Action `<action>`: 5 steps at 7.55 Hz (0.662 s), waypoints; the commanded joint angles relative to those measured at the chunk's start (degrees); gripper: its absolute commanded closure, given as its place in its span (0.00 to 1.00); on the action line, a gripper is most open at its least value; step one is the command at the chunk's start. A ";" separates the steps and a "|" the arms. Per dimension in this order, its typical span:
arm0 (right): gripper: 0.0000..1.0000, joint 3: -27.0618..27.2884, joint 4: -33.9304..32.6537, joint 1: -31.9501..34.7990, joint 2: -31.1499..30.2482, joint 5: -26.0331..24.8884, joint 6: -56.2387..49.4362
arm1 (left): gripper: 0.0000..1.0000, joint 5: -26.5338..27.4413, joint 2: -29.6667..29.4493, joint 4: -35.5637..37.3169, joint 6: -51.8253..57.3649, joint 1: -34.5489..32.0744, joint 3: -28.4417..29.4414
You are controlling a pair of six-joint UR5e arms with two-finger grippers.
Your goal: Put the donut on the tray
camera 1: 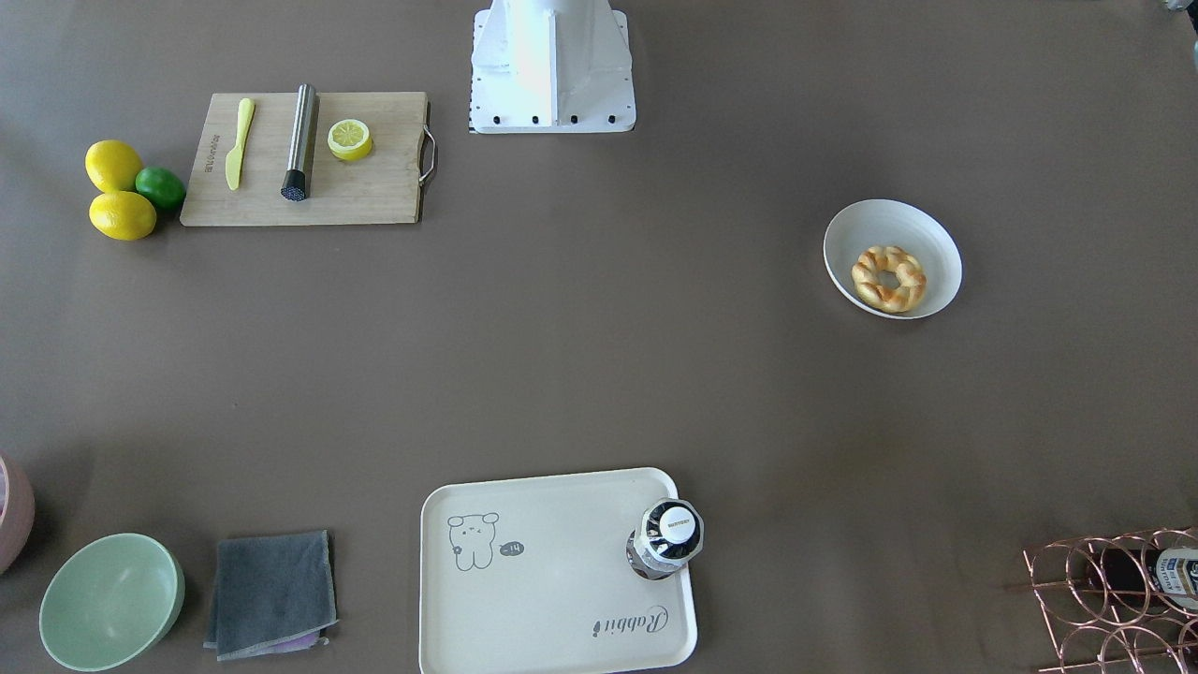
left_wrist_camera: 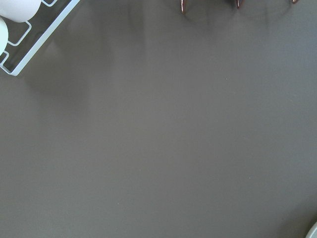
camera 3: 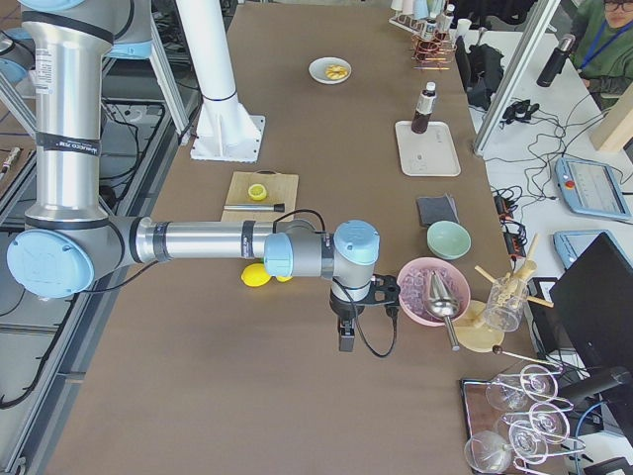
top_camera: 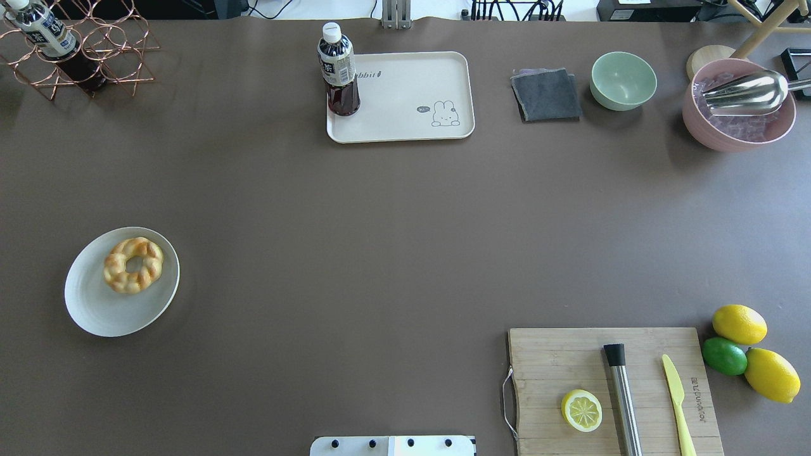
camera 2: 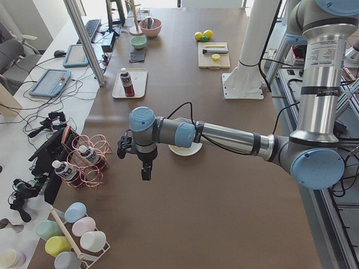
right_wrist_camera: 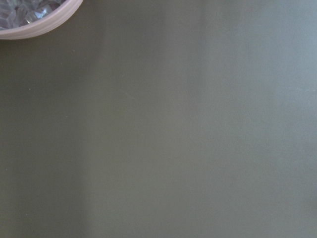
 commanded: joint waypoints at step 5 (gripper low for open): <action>0.00 2.70 -0.70 0.00 -2.45 -0.09 0.09 | 0.01 -0.19 -0.01 0.00 0.00 0.00 -0.02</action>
